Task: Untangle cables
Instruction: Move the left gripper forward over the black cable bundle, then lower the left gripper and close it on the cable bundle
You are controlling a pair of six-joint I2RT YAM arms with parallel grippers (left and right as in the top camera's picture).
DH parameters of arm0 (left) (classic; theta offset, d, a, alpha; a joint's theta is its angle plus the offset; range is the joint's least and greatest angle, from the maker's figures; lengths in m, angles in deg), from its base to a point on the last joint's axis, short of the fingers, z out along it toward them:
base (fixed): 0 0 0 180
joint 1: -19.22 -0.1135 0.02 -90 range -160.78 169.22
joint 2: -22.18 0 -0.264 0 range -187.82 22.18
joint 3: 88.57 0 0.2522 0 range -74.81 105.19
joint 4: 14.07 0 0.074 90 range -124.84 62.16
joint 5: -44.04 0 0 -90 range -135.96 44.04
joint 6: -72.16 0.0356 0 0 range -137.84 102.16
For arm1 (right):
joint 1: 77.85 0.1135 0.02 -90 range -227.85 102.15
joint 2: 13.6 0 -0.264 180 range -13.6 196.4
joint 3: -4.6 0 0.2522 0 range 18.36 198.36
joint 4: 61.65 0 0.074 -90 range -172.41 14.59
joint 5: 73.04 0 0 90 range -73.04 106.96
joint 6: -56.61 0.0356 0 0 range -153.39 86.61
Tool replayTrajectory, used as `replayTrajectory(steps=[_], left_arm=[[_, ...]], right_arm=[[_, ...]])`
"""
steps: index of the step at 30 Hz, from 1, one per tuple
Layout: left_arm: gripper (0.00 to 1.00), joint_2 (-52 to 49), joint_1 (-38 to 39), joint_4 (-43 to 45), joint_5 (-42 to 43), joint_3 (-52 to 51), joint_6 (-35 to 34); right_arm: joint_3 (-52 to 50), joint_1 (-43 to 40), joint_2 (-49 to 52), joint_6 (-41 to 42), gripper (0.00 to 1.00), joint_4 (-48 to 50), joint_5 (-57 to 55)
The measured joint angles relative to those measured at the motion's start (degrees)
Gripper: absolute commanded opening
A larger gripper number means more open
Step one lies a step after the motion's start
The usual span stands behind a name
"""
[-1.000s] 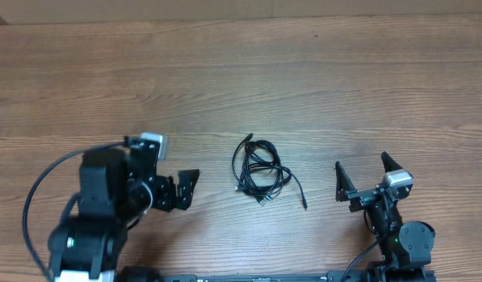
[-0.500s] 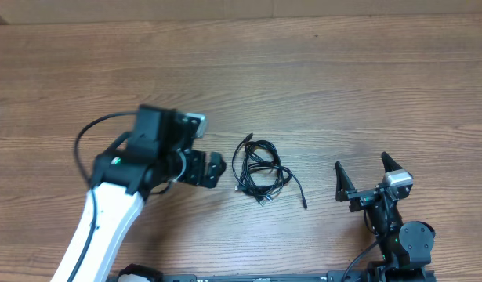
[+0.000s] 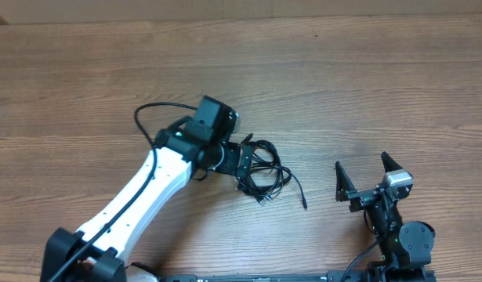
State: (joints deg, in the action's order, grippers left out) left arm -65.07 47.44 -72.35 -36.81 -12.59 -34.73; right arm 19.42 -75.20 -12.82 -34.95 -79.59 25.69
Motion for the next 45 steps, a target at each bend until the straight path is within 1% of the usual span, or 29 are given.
replayTrajectory(steps=[6, 17, 26, 45], left_arm=[[1.0, -5.6, 2.4, 2.3, -4.0, 0.1, -3.0], [1.0, -11.6, 2.6, 5.6, -5.3, 0.1, -4.9], [1.0, -13.2, 2.6, 6.8, -5.4, 0.1, -5.5], [1.0, -13.3, 2.6, 8.1, -5.4, 0.1, -5.5]], right_arm=[[0.0, 0.0, 0.0, 0.0, 1.0, 0.0, 0.0], [0.0, 0.0, 0.0, 0.0, 1.0, 0.0, 0.0], [0.0, 0.0, 0.0, 0.0, 1.0, 0.0, 0.0], [0.0, 0.0, 0.0, 0.0, 1.0, 0.0, 0.0]])
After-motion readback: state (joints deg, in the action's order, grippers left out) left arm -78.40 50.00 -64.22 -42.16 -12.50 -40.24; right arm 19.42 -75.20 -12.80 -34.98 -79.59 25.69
